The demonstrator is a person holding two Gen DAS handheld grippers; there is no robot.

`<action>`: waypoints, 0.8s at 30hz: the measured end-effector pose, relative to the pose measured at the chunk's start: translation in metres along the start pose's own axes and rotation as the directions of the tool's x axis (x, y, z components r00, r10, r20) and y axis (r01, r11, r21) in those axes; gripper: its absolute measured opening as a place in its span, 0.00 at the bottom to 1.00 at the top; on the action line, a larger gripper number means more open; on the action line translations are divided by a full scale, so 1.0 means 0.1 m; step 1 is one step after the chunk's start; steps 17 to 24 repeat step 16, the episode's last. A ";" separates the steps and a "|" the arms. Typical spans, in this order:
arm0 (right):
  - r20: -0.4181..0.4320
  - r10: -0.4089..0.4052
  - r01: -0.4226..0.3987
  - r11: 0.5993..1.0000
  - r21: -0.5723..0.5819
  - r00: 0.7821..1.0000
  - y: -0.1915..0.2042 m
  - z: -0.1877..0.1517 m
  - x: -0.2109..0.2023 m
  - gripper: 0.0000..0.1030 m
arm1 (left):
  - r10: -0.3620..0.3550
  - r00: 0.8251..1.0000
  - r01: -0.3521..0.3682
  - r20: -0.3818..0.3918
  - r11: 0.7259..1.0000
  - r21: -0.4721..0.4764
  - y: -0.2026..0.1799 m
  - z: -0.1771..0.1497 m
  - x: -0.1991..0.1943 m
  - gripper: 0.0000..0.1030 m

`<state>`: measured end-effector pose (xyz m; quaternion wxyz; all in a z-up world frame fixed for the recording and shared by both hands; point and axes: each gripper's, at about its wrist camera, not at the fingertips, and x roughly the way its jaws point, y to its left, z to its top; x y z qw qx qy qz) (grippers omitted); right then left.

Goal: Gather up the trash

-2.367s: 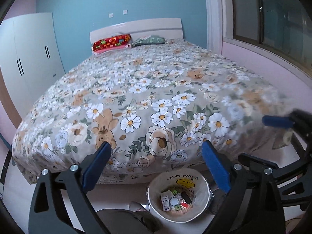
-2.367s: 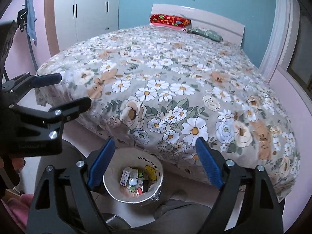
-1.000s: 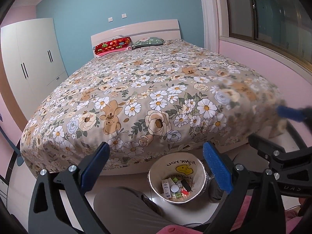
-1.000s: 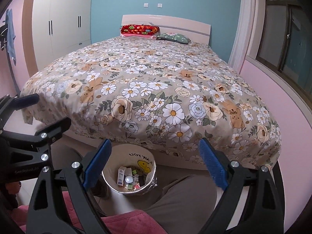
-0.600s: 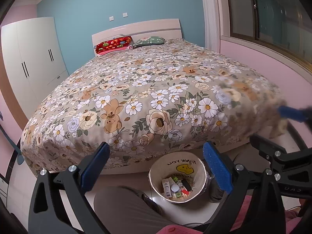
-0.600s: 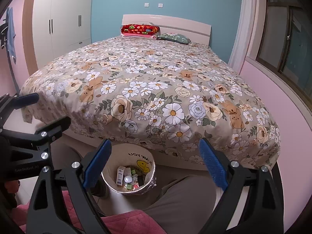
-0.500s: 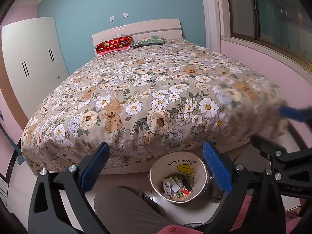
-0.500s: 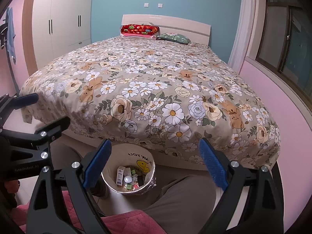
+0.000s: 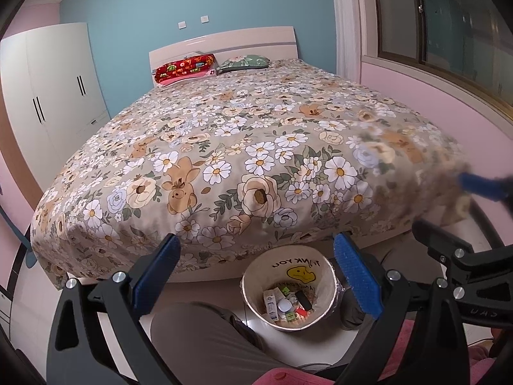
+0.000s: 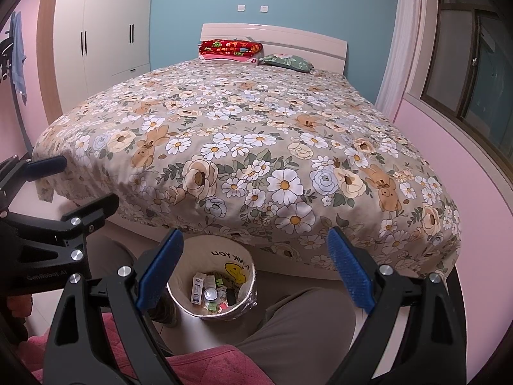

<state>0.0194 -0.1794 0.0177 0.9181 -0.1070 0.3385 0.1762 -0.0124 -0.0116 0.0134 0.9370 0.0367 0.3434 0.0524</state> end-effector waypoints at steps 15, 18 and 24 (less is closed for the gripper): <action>-0.001 0.008 -0.008 1.000 -0.001 1.000 0.02 -0.01 0.00 0.87 | 0.010 1.000 -0.009 0.005 1.000 -0.021 -0.01 0.00 -0.02 0.95; -0.002 0.008 -0.008 1.000 -0.001 1.000 0.02 -0.01 0.00 0.87 | 0.008 1.000 -0.007 0.006 1.000 -0.021 -0.01 0.00 -0.03 0.95; -0.002 0.008 -0.008 1.000 -0.001 1.000 0.02 -0.01 0.00 0.87 | 0.008 1.000 -0.007 0.006 1.000 -0.021 -0.01 0.00 -0.03 0.95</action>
